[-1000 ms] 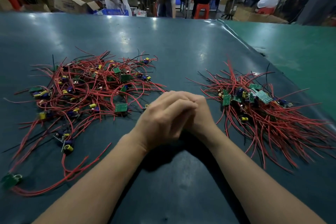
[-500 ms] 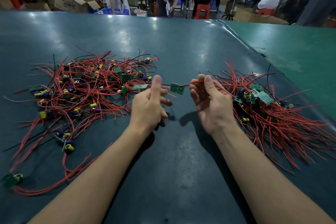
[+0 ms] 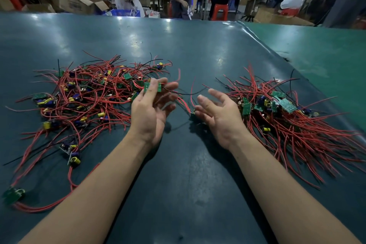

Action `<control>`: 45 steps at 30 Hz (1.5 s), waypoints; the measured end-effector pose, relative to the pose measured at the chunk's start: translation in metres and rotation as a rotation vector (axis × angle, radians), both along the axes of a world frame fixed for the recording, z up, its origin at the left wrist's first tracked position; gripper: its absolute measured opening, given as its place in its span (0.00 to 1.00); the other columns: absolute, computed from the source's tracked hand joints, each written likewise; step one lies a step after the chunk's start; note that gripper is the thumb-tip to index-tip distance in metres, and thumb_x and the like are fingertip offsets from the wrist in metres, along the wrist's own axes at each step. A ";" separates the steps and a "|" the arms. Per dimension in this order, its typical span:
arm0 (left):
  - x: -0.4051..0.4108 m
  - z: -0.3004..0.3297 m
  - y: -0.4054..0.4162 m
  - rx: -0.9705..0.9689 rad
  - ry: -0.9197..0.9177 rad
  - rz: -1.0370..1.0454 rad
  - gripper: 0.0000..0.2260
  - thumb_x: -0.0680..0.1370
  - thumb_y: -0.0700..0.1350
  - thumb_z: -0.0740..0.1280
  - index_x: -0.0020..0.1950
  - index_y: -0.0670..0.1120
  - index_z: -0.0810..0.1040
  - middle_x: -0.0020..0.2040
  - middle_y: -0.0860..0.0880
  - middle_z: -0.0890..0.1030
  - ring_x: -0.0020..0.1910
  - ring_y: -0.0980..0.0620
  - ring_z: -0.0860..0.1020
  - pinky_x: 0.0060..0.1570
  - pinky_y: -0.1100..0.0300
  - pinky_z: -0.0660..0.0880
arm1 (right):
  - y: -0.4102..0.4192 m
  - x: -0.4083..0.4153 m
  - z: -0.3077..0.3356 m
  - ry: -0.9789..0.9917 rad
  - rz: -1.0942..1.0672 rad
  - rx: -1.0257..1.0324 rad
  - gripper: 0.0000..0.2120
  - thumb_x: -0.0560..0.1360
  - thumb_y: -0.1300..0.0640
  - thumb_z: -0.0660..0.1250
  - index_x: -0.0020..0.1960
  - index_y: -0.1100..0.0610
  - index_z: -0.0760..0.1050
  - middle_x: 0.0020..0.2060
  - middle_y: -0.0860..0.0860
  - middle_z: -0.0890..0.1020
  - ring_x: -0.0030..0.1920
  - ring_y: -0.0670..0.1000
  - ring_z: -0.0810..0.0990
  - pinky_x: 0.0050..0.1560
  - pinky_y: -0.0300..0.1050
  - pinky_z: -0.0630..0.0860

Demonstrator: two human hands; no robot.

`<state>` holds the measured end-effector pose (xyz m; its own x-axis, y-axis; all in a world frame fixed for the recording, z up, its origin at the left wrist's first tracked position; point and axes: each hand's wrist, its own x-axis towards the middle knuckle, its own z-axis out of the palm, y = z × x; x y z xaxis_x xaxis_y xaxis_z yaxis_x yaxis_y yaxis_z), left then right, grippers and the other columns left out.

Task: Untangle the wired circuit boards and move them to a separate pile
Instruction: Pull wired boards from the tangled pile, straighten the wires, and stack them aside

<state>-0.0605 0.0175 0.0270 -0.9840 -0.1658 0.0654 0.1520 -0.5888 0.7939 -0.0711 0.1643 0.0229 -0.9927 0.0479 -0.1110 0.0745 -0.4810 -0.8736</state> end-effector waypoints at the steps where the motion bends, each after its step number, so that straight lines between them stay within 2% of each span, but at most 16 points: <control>1: 0.000 0.001 -0.001 0.005 0.011 0.041 0.11 0.83 0.49 0.57 0.53 0.47 0.77 0.45 0.48 0.84 0.36 0.53 0.79 0.37 0.61 0.73 | 0.000 0.000 -0.002 0.017 0.013 0.082 0.21 0.75 0.69 0.69 0.65 0.61 0.69 0.47 0.57 0.76 0.34 0.48 0.79 0.35 0.37 0.80; 3: -0.003 0.001 -0.006 -0.025 0.081 0.224 0.09 0.84 0.48 0.56 0.57 0.46 0.74 0.46 0.46 0.83 0.34 0.52 0.79 0.36 0.61 0.73 | 0.000 0.001 -0.005 0.073 -0.002 0.354 0.18 0.74 0.67 0.71 0.62 0.60 0.73 0.46 0.54 0.79 0.37 0.47 0.79 0.37 0.38 0.78; 6: -0.008 0.003 -0.017 -0.128 0.136 0.637 0.13 0.85 0.46 0.56 0.68 0.46 0.68 0.48 0.44 0.81 0.36 0.52 0.81 0.37 0.61 0.76 | 0.003 0.002 -0.010 0.189 -0.099 0.852 0.15 0.72 0.59 0.75 0.58 0.52 0.78 0.52 0.50 0.79 0.46 0.48 0.76 0.50 0.43 0.75; 9: -0.013 0.000 -0.028 -0.096 -0.065 0.767 0.25 0.83 0.45 0.60 0.77 0.38 0.55 0.59 0.43 0.78 0.55 0.50 0.81 0.57 0.58 0.78 | 0.002 0.004 -0.013 0.227 -0.064 1.079 0.15 0.71 0.56 0.75 0.57 0.52 0.79 0.53 0.48 0.74 0.50 0.50 0.76 0.58 0.42 0.72; 11: -0.017 -0.006 -0.031 -0.120 -0.215 0.786 0.24 0.82 0.40 0.61 0.75 0.34 0.58 0.64 0.37 0.76 0.62 0.44 0.78 0.62 0.50 0.75 | 0.001 0.004 -0.013 0.223 -0.075 1.151 0.18 0.71 0.57 0.75 0.59 0.53 0.77 0.54 0.49 0.71 0.49 0.52 0.77 0.59 0.42 0.71; 13: -0.019 -0.009 -0.031 -0.082 -0.218 0.845 0.17 0.82 0.40 0.62 0.68 0.33 0.67 0.54 0.42 0.80 0.51 0.51 0.83 0.52 0.59 0.80 | 0.001 0.006 -0.013 0.209 -0.118 1.174 0.20 0.71 0.57 0.76 0.61 0.54 0.75 0.56 0.50 0.70 0.50 0.56 0.79 0.60 0.46 0.72; 15: -0.022 -0.009 -0.032 0.005 -0.206 0.856 0.11 0.82 0.44 0.64 0.55 0.36 0.75 0.46 0.45 0.81 0.41 0.55 0.84 0.42 0.66 0.79 | 0.002 0.006 -0.013 0.208 -0.130 1.211 0.20 0.72 0.57 0.75 0.61 0.54 0.76 0.55 0.50 0.70 0.51 0.56 0.78 0.61 0.51 0.72; 19: -0.020 -0.012 -0.038 0.014 -0.292 0.744 0.22 0.81 0.59 0.61 0.42 0.40 0.77 0.35 0.44 0.84 0.27 0.50 0.81 0.24 0.62 0.75 | 0.004 0.004 -0.012 0.244 -0.071 1.313 0.10 0.72 0.56 0.74 0.53 0.54 0.83 0.49 0.52 0.79 0.51 0.55 0.79 0.57 0.48 0.74; 22: -0.017 -0.012 -0.036 -0.034 -0.300 0.751 0.26 0.82 0.61 0.56 0.40 0.40 0.78 0.29 0.46 0.82 0.21 0.52 0.77 0.20 0.64 0.70 | 0.004 0.004 -0.011 0.262 -0.107 1.235 0.07 0.72 0.57 0.74 0.49 0.56 0.83 0.44 0.53 0.84 0.46 0.54 0.81 0.53 0.49 0.76; 25: -0.016 -0.009 -0.034 -0.042 -0.179 0.734 0.19 0.84 0.53 0.56 0.45 0.42 0.77 0.31 0.48 0.83 0.22 0.54 0.76 0.20 0.65 0.68 | 0.003 0.006 -0.010 0.264 -0.174 1.000 0.05 0.73 0.60 0.73 0.43 0.51 0.78 0.40 0.48 0.83 0.40 0.53 0.82 0.48 0.54 0.80; 29: -0.008 -0.014 -0.008 -0.501 -0.028 0.324 0.13 0.82 0.49 0.62 0.43 0.44 0.79 0.32 0.49 0.82 0.21 0.55 0.73 0.19 0.65 0.66 | 0.001 0.007 -0.006 0.412 -0.231 0.847 0.14 0.71 0.64 0.74 0.41 0.46 0.74 0.36 0.42 0.80 0.35 0.41 0.79 0.40 0.32 0.75; 31: -0.002 -0.018 0.006 -0.682 0.017 0.101 0.09 0.79 0.49 0.68 0.47 0.43 0.81 0.37 0.48 0.83 0.26 0.54 0.77 0.24 0.62 0.72 | -0.001 0.009 -0.006 0.465 -0.170 0.839 0.16 0.70 0.66 0.74 0.41 0.46 0.74 0.38 0.44 0.82 0.38 0.44 0.80 0.42 0.34 0.76; 33: 0.001 -0.021 0.008 -0.787 0.092 0.052 0.06 0.77 0.46 0.71 0.49 0.44 0.82 0.38 0.50 0.84 0.29 0.55 0.79 0.29 0.62 0.76 | -0.005 0.011 -0.008 0.499 -0.083 0.815 0.15 0.71 0.68 0.73 0.44 0.48 0.76 0.41 0.50 0.84 0.42 0.49 0.83 0.45 0.39 0.79; 36: 0.001 -0.019 0.003 -0.746 0.165 0.056 0.02 0.77 0.40 0.70 0.46 0.43 0.82 0.34 0.53 0.83 0.29 0.57 0.79 0.33 0.65 0.77 | -0.007 0.011 -0.007 0.460 0.013 0.653 0.13 0.73 0.70 0.71 0.47 0.52 0.77 0.43 0.52 0.84 0.43 0.47 0.84 0.47 0.37 0.79; 40: 0.004 -0.017 0.002 -0.710 0.197 0.051 0.03 0.77 0.38 0.69 0.47 0.44 0.82 0.34 0.54 0.82 0.28 0.59 0.76 0.32 0.66 0.75 | -0.005 0.009 -0.007 0.375 0.076 0.584 0.14 0.73 0.69 0.71 0.55 0.55 0.77 0.46 0.55 0.84 0.46 0.52 0.83 0.53 0.46 0.81; 45: 0.004 -0.017 0.001 -0.740 0.209 0.030 0.04 0.75 0.39 0.71 0.48 0.47 0.83 0.37 0.52 0.84 0.32 0.58 0.79 0.37 0.66 0.77 | -0.002 0.010 -0.005 0.350 0.015 0.540 0.07 0.75 0.68 0.70 0.46 0.57 0.81 0.42 0.58 0.85 0.44 0.56 0.85 0.46 0.47 0.83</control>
<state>-0.0570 0.0184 0.0103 -0.9348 -0.0325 0.3537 0.3497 0.0915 0.9324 -0.0613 0.1627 0.0180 -0.9667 -0.0074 0.2558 -0.2559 0.0327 -0.9662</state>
